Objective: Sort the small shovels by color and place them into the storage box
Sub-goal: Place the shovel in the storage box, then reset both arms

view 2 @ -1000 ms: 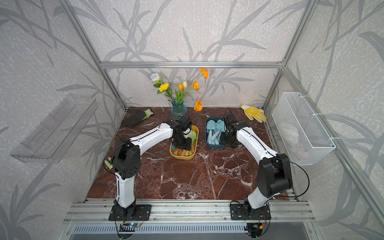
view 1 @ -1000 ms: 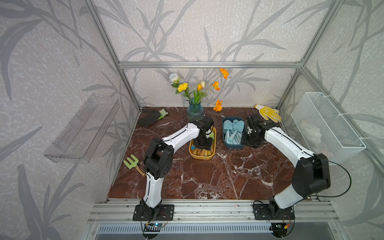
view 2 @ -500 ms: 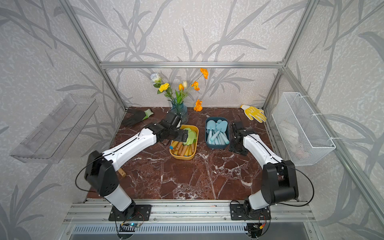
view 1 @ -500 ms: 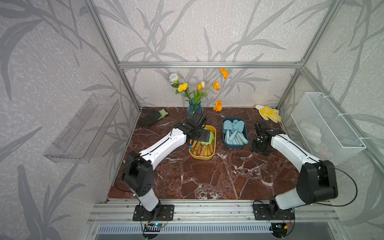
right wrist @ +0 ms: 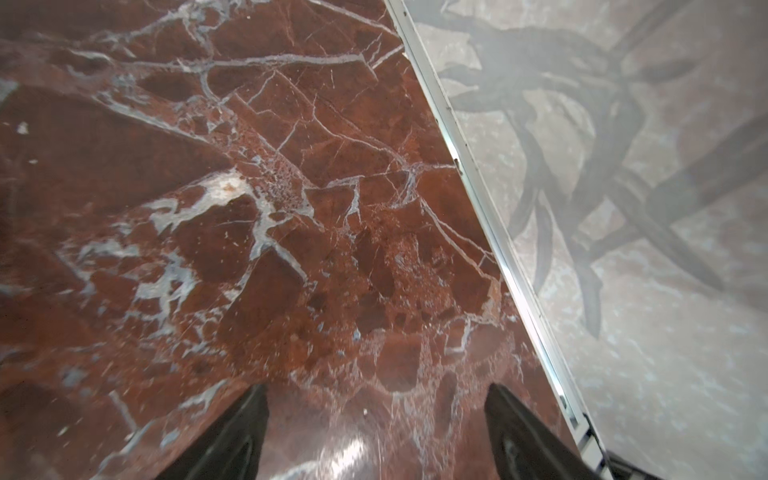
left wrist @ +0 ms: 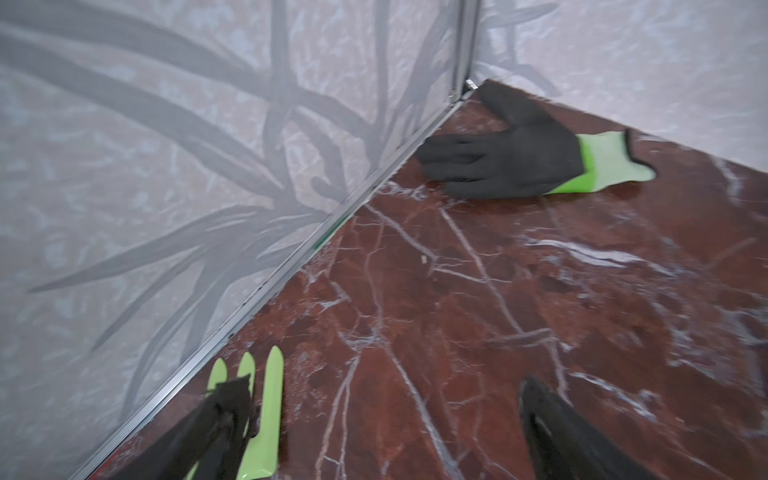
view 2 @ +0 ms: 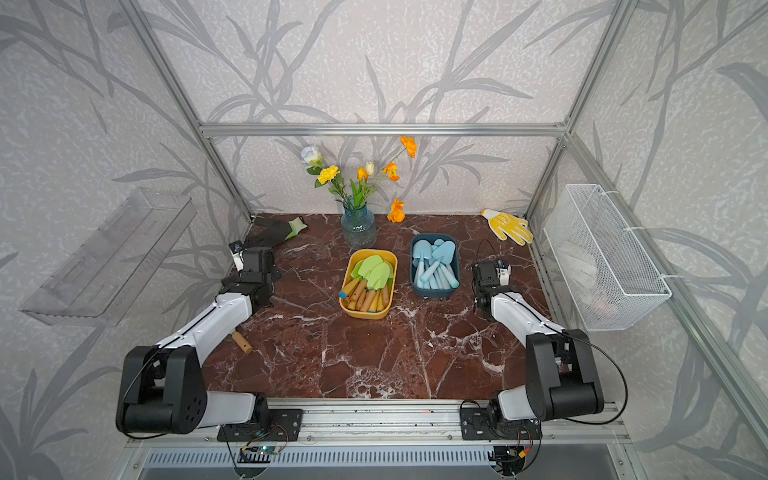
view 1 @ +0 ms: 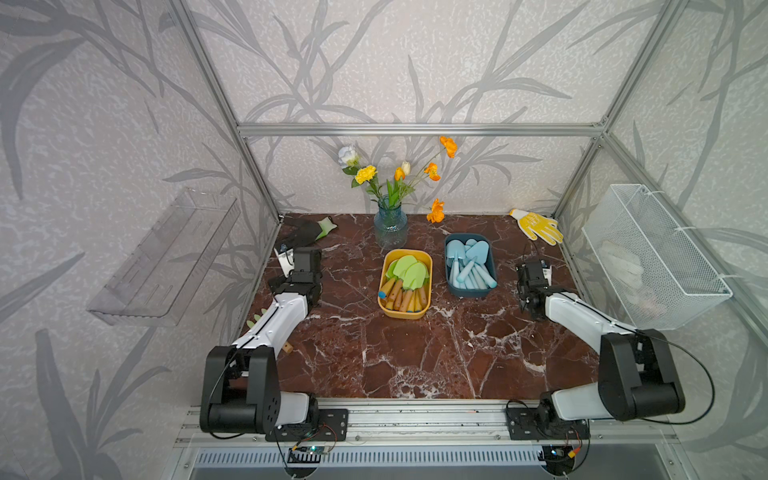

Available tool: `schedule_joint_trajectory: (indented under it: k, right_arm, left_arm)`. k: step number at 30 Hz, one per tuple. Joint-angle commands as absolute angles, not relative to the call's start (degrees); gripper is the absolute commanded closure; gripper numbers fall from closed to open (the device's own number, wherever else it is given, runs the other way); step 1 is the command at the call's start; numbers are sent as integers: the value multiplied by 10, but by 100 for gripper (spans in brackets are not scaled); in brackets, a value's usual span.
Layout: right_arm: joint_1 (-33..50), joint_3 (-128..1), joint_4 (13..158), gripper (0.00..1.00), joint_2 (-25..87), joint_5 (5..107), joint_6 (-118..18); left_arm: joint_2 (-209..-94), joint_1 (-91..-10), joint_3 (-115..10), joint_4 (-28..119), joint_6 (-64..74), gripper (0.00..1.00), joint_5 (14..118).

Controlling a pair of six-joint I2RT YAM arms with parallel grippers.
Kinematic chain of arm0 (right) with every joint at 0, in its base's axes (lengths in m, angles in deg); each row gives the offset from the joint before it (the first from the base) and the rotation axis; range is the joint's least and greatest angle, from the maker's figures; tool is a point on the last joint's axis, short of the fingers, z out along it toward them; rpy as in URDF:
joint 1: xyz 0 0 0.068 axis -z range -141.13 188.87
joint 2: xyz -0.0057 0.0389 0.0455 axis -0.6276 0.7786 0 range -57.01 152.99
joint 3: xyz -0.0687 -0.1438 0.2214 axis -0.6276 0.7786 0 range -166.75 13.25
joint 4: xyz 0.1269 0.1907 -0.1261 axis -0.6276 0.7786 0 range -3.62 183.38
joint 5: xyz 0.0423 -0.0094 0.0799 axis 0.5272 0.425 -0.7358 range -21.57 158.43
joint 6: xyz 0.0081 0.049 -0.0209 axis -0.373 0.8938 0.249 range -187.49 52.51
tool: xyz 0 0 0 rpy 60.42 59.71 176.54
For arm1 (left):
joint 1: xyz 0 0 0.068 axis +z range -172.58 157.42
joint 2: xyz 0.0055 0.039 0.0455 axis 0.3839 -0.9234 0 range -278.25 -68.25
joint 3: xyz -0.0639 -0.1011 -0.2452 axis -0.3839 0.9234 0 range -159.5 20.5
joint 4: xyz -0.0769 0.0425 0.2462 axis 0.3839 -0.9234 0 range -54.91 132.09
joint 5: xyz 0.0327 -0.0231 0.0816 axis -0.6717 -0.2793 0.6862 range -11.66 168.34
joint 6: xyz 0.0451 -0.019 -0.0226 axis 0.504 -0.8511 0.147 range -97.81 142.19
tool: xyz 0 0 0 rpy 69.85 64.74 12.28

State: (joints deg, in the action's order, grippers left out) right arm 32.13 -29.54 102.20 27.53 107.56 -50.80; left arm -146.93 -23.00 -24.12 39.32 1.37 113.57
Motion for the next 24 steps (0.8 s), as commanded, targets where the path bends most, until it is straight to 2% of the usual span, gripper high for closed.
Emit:
schedule_joint_trajectory:
  k: [1,4,6,8,9,11,17,24]
  right_arm:
    - [312,-293,858,17,310,1134,-570]
    - [310,-255,722,17,306,1079,-599]
    - [305,-234,671,6,298,1003,-632]
    - [306,-180,568,0,279,920,-648]
    - [306,-142,497,1,286,867,-679]
    - [304,-110,389,1,307,823,-704]
    - [307,-97,380,1,311,810,-702]
    - [308,-98,384,1,310,808,-702]
  left_arm:
    - [-1502,-223,-197,525,60,0,1161]
    - [-1560,-214,-201,543,59,0,1129]
    - [-1591,-214,-210,567,71,0,1118]
    - [-1605,-216,-231,547,82,0,1105]
    - [-1606,-216,-232,543,84,0,1095]
    - [-1593,-216,-210,576,94,0,1082]
    - [-1514,-216,-72,756,107,0,1052]
    - [-1508,-219,-55,782,108,0,1063]
